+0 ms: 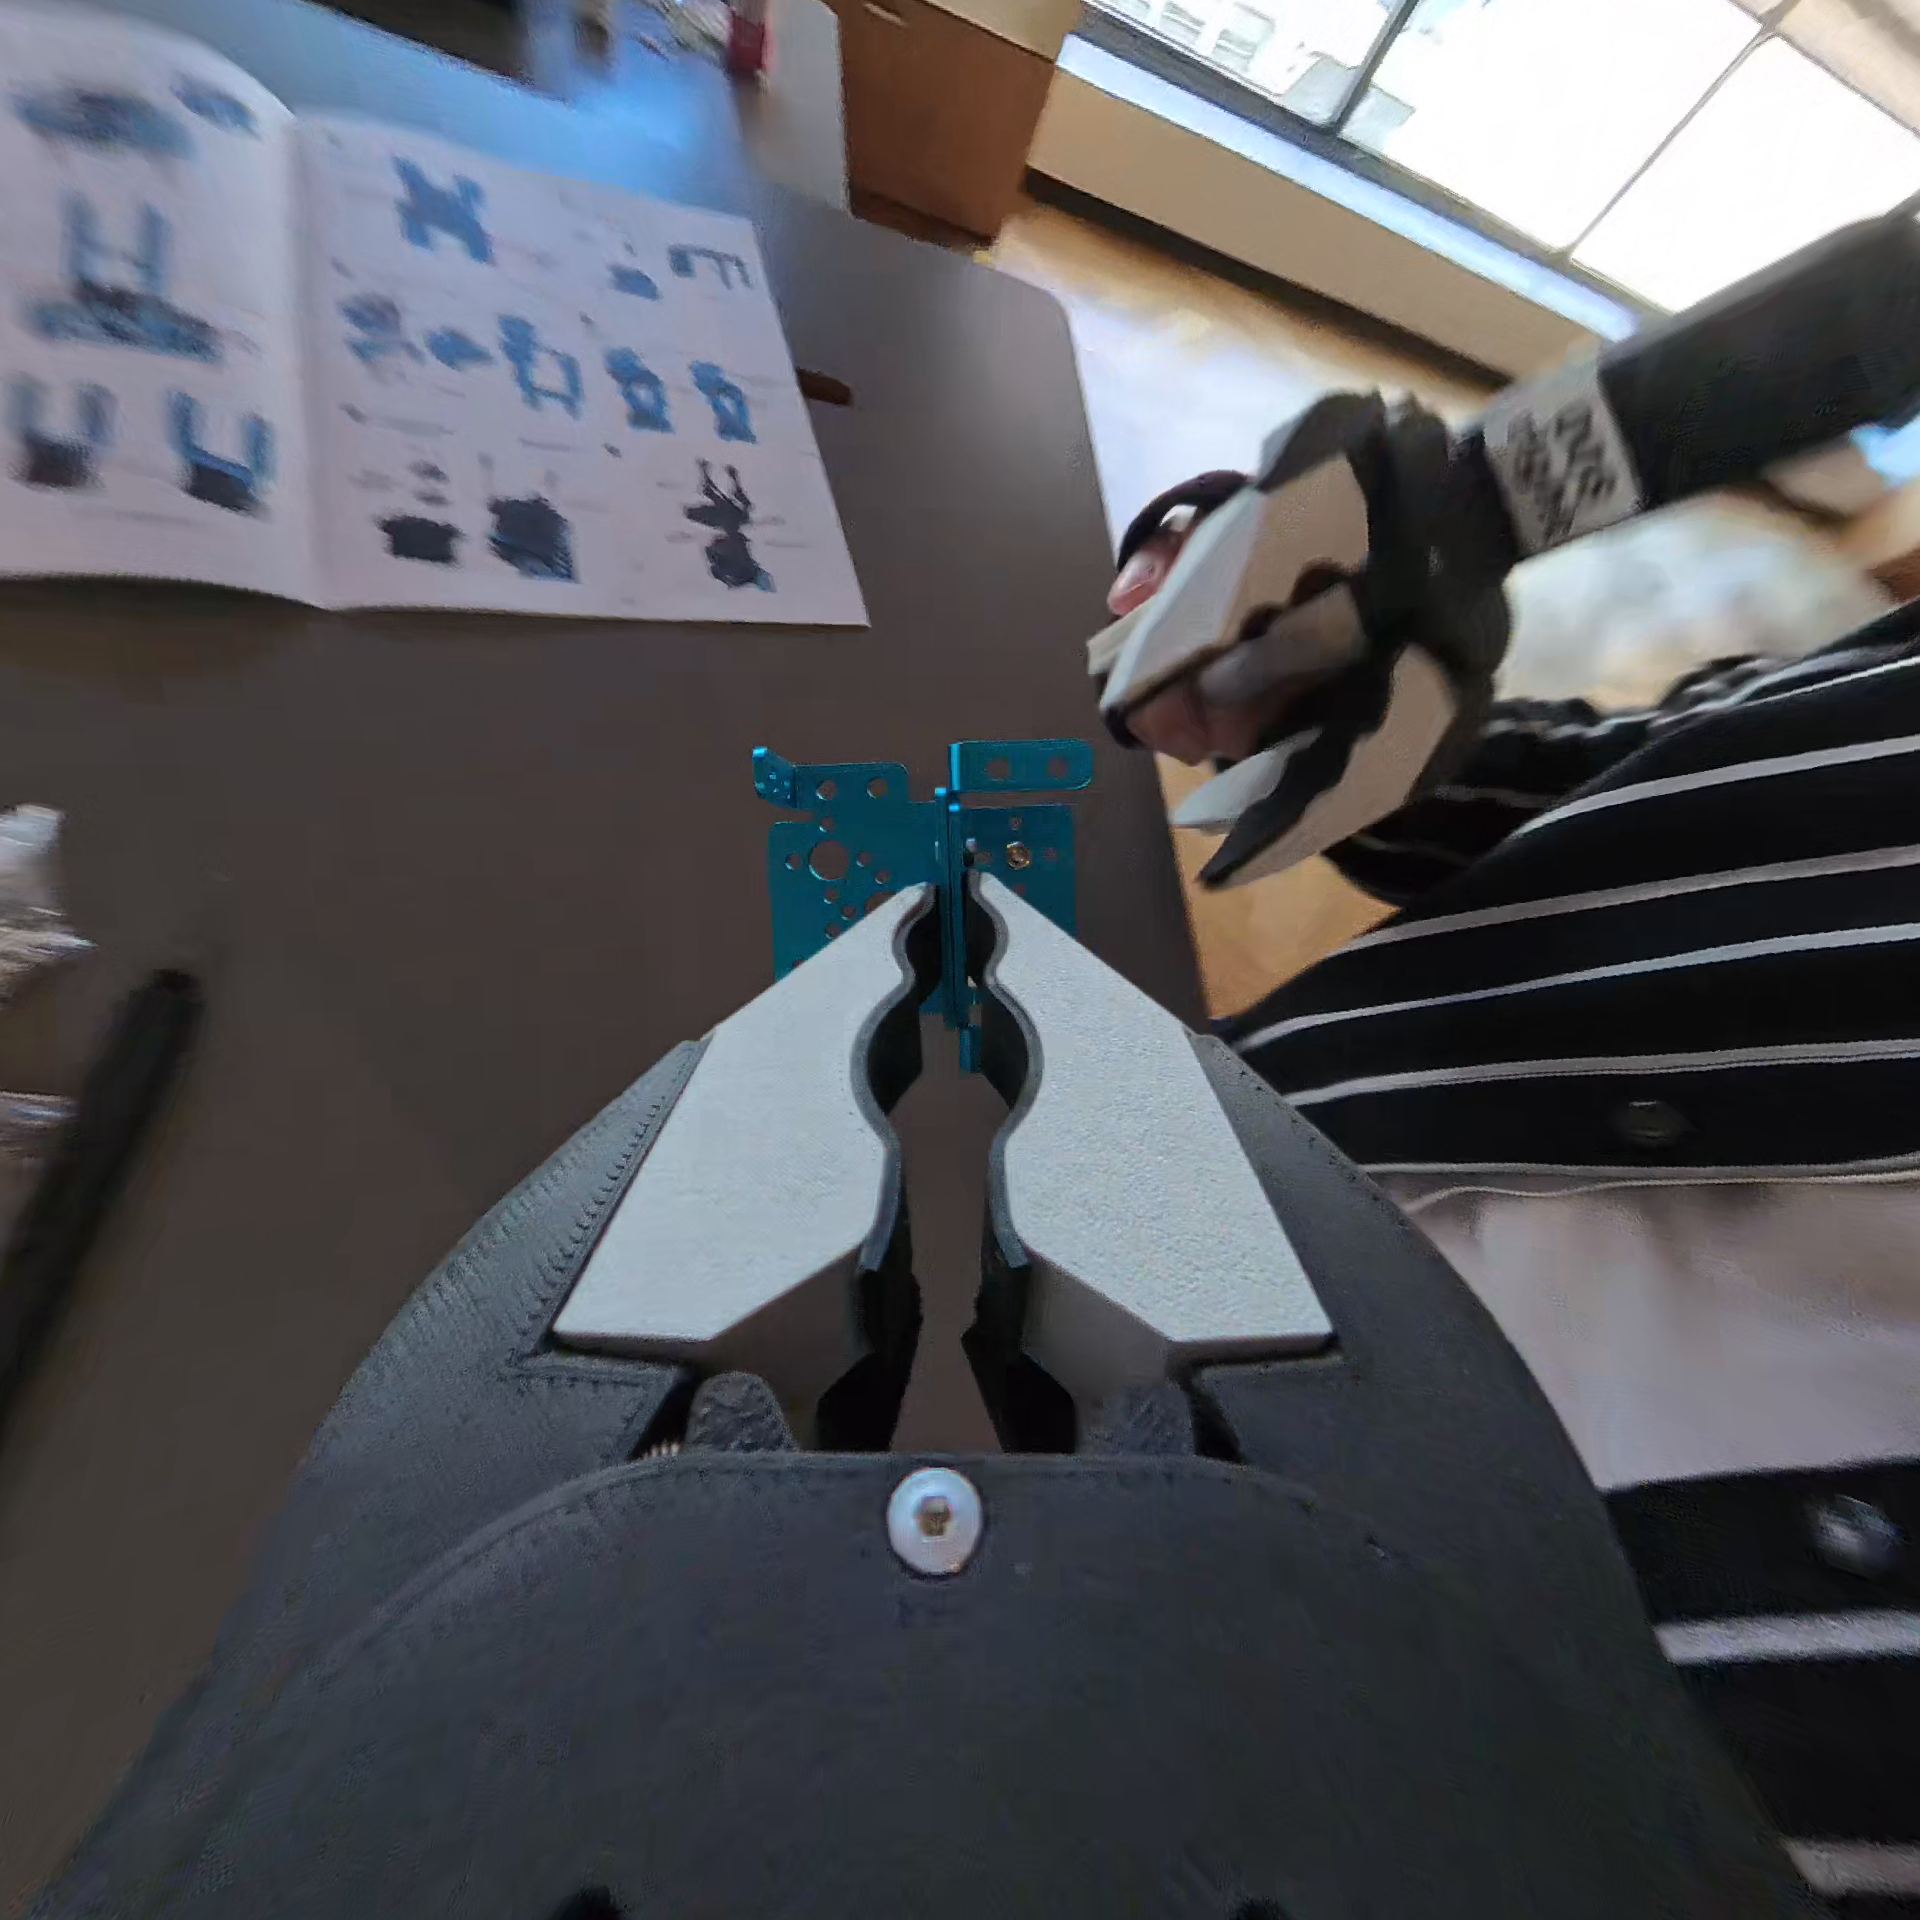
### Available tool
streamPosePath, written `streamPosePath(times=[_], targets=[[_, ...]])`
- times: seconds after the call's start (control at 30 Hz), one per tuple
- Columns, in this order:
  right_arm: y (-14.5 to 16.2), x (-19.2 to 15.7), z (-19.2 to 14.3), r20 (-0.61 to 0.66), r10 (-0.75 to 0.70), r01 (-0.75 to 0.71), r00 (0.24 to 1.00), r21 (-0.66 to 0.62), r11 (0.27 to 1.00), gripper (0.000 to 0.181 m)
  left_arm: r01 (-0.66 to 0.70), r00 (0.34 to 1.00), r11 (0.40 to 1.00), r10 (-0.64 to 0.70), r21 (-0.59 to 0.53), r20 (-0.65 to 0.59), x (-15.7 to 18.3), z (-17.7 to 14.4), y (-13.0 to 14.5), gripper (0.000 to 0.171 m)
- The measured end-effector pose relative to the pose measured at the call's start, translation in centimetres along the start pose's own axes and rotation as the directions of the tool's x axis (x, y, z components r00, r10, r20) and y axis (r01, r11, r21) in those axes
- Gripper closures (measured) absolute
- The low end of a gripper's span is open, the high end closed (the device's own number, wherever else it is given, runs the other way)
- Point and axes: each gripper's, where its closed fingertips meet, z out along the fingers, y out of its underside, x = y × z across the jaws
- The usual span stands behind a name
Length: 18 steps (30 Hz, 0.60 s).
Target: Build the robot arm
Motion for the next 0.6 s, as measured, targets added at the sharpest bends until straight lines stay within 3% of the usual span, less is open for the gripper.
streamPosePath(times=[0.03, 0.1, 0.17, 0.3, 0.43, 0.53, 0.6], targets=[[-0.2, 0.9, 0.0, 0.005, 0.207, -0.207, 0.978, 0.007, 0.978, 0.146, -0.057, 0.997, 0.998, 0.056, 0.015, 0.046, 0.0, -0.1, -0.1, 0.170], [0.7, 2.4, 0.4, 0.000, 0.539, -0.539, 0.842, -0.020, 0.842, 0.144, -0.178, 0.973, 0.984, 0.172, 0.025, 0.152, -0.1, -0.2, -0.2, 0.169], [1.4, 2.7, 0.9, 0.044, 0.690, -0.689, 0.723, -0.038, 0.724, 0.146, -0.297, 0.918, 0.955, 0.288, -0.007, 0.272, -0.5, -0.2, -0.2, 0.169], [4.5, 1.7, 2.1, 0.040, 0.772, -0.759, 0.635, -0.151, 0.633, 0.148, -0.522, 0.746, 0.848, 0.505, -0.091, 0.433, -0.2, 0.0, -0.4, 0.169], [3.8, 0.6, 2.3, 0.168, 0.800, -0.789, 0.575, -0.142, 0.597, 0.172, -0.650, 0.619, 0.750, 0.618, -0.126, 0.485, 1.0, 0.5, -0.6, 0.169], [3.8, 0.9, 2.1, 0.163, 0.747, -0.740, 0.644, -0.112, 0.663, 0.172, -0.727, 0.507, 0.668, 0.679, -0.160, 0.531, 1.3, 0.7, -0.7, 0.169], [3.8, 0.9, 2.0, 0.149, 0.727, -0.718, 0.670, -0.116, 0.686, 0.172, -0.748, 0.468, 0.641, 0.693, -0.173, 0.548, 1.3, 0.8, -0.6, 0.167]])
